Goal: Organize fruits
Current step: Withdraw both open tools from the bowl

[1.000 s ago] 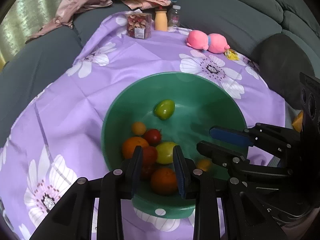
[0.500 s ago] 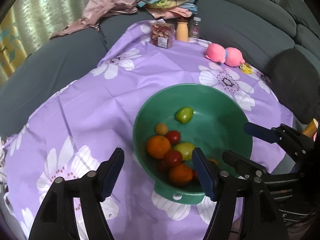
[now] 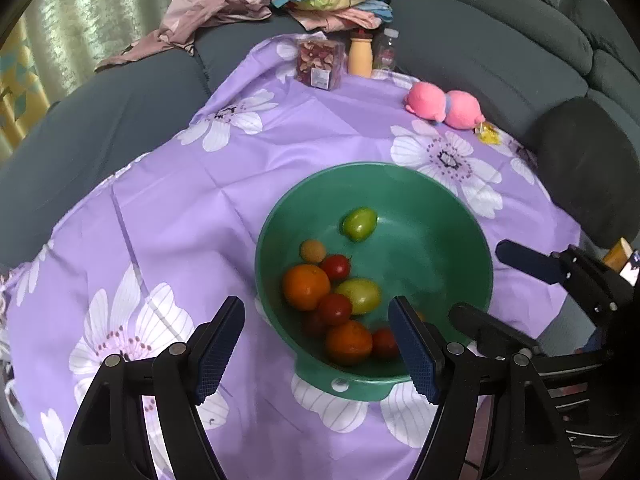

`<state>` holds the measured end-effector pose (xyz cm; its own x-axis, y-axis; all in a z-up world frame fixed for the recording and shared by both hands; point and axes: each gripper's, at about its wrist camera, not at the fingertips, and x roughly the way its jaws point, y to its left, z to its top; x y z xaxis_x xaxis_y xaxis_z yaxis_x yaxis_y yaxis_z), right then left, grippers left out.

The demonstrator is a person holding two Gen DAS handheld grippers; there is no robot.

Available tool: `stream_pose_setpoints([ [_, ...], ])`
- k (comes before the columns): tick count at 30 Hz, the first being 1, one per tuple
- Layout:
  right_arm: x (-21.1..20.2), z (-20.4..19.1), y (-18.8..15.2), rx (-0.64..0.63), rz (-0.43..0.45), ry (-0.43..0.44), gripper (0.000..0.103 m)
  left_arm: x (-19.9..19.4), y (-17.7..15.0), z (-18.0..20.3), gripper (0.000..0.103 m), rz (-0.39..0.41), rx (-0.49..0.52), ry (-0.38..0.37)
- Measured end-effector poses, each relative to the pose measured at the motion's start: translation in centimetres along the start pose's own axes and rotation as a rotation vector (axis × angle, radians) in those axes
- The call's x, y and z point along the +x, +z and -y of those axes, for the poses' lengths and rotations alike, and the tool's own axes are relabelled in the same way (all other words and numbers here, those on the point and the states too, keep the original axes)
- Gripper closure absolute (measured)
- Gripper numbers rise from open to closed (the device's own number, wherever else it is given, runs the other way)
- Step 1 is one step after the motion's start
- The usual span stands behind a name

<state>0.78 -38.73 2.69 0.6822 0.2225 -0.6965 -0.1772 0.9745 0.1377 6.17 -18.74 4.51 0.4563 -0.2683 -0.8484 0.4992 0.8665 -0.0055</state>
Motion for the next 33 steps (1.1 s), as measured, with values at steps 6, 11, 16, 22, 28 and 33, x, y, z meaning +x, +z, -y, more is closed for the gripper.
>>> stream_pose_setpoints([
  [6, -0.1, 0.4, 0.0, 0.010, 0.000, 0.001, 0.034, 0.5, 0.2, 0.6, 0.029, -0.016, 0.035, 0.039],
  [11, -0.1, 0.7, -0.1, 0.016, -0.003, -0.004, 0.034, 1.0, 0.2, 1.2, 0.029, -0.035, 0.086, 0.091],
  [16, 0.0, 0.8, 0.0, 0.015, -0.007, -0.008, 0.034, 1.3, 0.2, 1.4, 0.029, -0.044, 0.108, 0.116],
  [22, 0.0, 1.0, 0.0, 0.015, -0.005, -0.007, 0.034, 1.6, 0.3, 1.6, 0.029, -0.053, 0.117, 0.125],
  [28, -0.1, 1.1, 0.1, 0.014, -0.004, -0.010, 0.034, 1.7, 0.4, 1.5, 0.029, -0.053, 0.110, 0.125],
  [33, -0.1, 1.1, 0.2, 0.012, -0.004, -0.007, 0.034, 1.7, 0.5, 1.5, 0.029, -0.051, 0.106, 0.125],
])
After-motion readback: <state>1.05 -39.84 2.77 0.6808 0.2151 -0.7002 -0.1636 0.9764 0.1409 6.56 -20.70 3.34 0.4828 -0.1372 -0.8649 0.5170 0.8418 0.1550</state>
